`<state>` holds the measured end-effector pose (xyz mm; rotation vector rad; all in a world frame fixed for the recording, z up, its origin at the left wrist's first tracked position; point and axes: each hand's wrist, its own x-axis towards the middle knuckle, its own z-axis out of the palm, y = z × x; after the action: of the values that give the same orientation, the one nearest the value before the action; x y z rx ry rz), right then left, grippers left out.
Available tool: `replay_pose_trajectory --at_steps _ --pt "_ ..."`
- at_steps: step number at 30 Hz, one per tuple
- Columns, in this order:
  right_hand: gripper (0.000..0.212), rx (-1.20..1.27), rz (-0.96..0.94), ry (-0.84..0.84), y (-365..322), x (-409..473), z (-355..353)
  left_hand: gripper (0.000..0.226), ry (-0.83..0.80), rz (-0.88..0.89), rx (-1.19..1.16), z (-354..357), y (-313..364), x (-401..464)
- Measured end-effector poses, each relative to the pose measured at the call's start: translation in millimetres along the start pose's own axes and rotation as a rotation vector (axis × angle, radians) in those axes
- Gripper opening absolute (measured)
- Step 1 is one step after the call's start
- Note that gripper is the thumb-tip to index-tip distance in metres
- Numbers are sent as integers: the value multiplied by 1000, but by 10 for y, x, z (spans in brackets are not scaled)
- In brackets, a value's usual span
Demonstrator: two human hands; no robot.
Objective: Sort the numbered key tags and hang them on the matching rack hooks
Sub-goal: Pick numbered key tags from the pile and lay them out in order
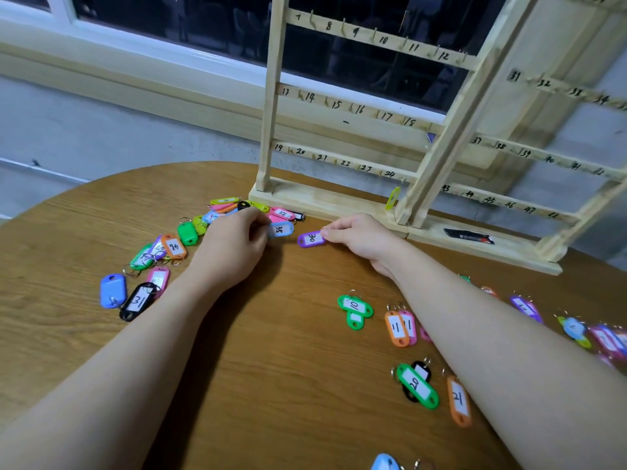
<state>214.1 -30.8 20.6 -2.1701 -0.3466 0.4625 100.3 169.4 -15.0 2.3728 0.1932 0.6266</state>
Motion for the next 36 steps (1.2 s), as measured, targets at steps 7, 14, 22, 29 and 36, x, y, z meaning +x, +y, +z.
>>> replay_pose_trajectory --at_steps 7,14,22,29,36 --pt "9 62 -39 -31 2 -82 -40 23 -9 38 -49 -38 51 -21" --pt "5 82 -70 -30 32 -78 -23 22 -5 22 -40 -41 37 -18" --pt "4 56 -85 -5 70 -67 -11 10 -58 -89 -295 -45 72 -21" --pt "5 52 -153 39 122 -56 47 7 -156 -171 -511 -74 170 -60" --pt "5 -42 -330 129 142 -347 -119 23 -124 -71 -327 -83 198 -172"
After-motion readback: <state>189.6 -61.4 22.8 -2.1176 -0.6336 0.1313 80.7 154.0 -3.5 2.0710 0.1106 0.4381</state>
